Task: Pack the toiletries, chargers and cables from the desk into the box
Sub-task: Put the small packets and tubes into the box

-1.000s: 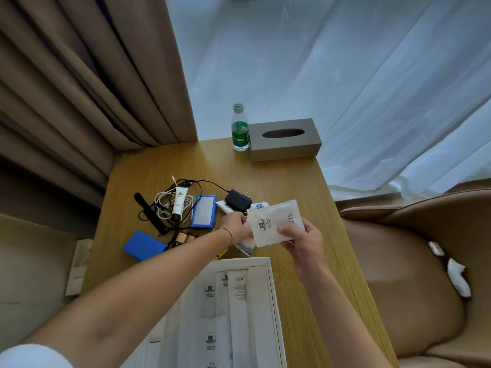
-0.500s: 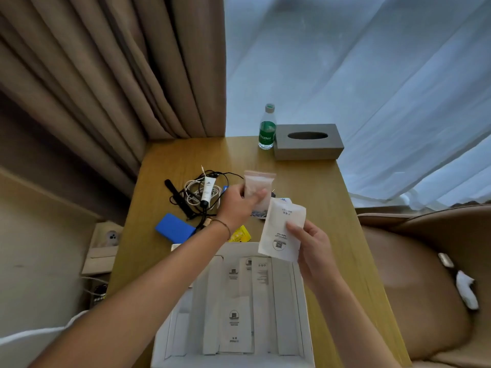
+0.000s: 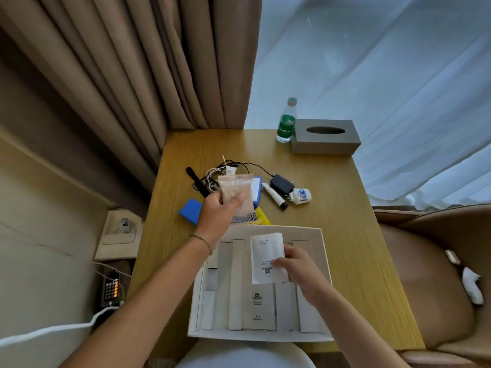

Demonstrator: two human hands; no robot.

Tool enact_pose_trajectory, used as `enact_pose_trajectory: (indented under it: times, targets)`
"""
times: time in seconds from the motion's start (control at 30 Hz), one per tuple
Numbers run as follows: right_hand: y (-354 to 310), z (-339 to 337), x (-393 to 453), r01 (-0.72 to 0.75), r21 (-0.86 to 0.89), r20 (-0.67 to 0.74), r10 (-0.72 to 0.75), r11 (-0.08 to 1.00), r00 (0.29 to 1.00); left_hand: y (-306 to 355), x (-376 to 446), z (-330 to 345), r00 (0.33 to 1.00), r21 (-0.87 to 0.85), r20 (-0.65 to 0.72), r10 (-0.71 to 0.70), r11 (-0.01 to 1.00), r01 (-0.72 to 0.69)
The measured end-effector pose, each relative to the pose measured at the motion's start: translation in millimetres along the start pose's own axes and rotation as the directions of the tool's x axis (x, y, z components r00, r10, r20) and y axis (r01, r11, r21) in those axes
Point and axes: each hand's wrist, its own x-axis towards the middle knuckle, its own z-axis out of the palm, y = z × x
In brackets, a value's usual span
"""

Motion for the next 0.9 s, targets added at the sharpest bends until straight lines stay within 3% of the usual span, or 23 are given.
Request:
enact_pose_trajectory:
  times: [0.2,0.37,0.47,0.67,0.8,0.9]
  targets:
    - [34.4,19.4,27.1,-0.112,-0.172,-0.124,0.091,0.979,0.988,-9.8,-25.2,-26.8,0.998,0.016,-0.005,-0.055,0.998,0.055]
    - [46.5,29.3,43.6,-0.108,-0.331,-0.273,0.015,0.937,0.962,-14.8,-46.1,-41.8,0.995,0.016,0.051,-0.089,0.996,0.088]
    - [46.0,31.1,49.4,-0.12,-0.47,-0.294,-0.027,0.875,0.955,-17.7,-54.5,-47.4,0.994,0.035,0.062,-0.091,0.995,0.089]
    - [39.8,30.2,58.3,-0.126,-0.82,-0.266,-0.177,0.559,0.948,-29.1,-67.1,-52.4,0.99,0.087,0.104,-0.096,0.992,0.087]
    - [38.0,31.6,63.6,-0.087,-0.928,-0.192,-0.266,0.361,0.945,-36.9,-73.0,-50.9,0.984,0.143,0.133,-0.122,0.984,0.103]
    - [37.1,31.9,65.2,-0.084,-0.955,-0.171,-0.293,0.286,0.941,-43.6,-76.0,-48.2,0.979,0.195,0.152,-0.138,0.975,0.108]
